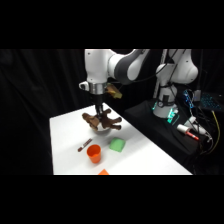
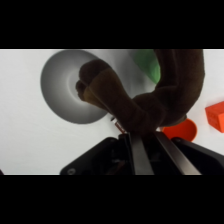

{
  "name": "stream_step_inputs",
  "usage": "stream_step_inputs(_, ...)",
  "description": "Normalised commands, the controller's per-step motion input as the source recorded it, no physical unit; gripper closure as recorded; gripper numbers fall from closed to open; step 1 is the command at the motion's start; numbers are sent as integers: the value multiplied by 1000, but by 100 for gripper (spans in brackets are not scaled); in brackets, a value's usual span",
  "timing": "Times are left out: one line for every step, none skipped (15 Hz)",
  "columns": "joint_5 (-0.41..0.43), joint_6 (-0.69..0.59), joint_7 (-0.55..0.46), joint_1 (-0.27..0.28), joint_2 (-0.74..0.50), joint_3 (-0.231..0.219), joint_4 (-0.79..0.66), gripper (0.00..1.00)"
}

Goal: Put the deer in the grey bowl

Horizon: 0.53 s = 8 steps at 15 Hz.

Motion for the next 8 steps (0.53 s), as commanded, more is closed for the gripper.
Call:
stream_step_inputs(-166, 27, 225, -123, -183, -80, -175, 95)
stream_step_inputs(-168, 22, 229, -114, -160, -78, -166, 95)
stream_step_inputs(-148, 22, 212, -106, -133, -69, -149, 95)
stream_step_inputs(-111, 37, 188, -102, -92, -60, -144, 95)
stream_step_inputs(-84, 46, 172, -91, -58, -47, -135, 95)
stream_step_inputs(-55, 45, 148, -79, -23, -31, -117, 95)
stream_step_inputs(-28, 59, 126, -62, 3, -14, -107, 95)
stream_step_inputs(-14, 64, 120, -44, 23, -3, -90, 95)
